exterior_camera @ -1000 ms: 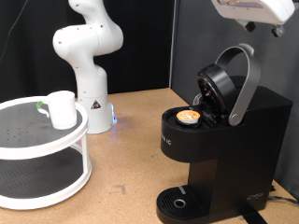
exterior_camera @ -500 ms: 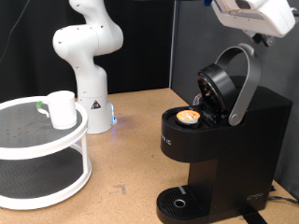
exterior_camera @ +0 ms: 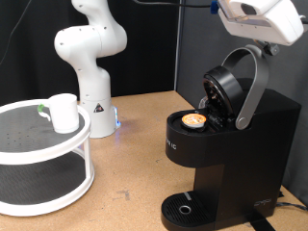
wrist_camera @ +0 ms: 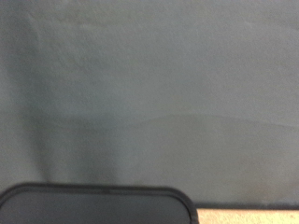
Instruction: Make a cup of coffee with the keurig machine
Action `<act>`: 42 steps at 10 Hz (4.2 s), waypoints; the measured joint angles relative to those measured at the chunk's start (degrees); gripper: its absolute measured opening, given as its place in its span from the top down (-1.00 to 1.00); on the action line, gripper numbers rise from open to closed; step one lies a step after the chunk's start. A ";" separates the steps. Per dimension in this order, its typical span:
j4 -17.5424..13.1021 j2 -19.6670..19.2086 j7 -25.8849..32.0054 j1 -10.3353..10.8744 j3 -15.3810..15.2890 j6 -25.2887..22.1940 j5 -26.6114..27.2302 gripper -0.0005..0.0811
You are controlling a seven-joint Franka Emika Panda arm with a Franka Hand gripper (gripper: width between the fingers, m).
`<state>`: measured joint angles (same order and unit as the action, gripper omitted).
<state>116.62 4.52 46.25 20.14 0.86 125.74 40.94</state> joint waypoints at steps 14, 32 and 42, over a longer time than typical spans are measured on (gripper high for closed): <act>2.40 3.86 8.80 -3.63 5.96 -8.10 -0.41 0.99; 5.63 4.65 13.63 -6.63 8.23 -9.79 -8.57 0.99; 8.29 5.61 17.62 -6.92 8.70 -7.99 -8.61 0.99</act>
<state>124.91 10.12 63.87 13.22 9.56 117.75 32.33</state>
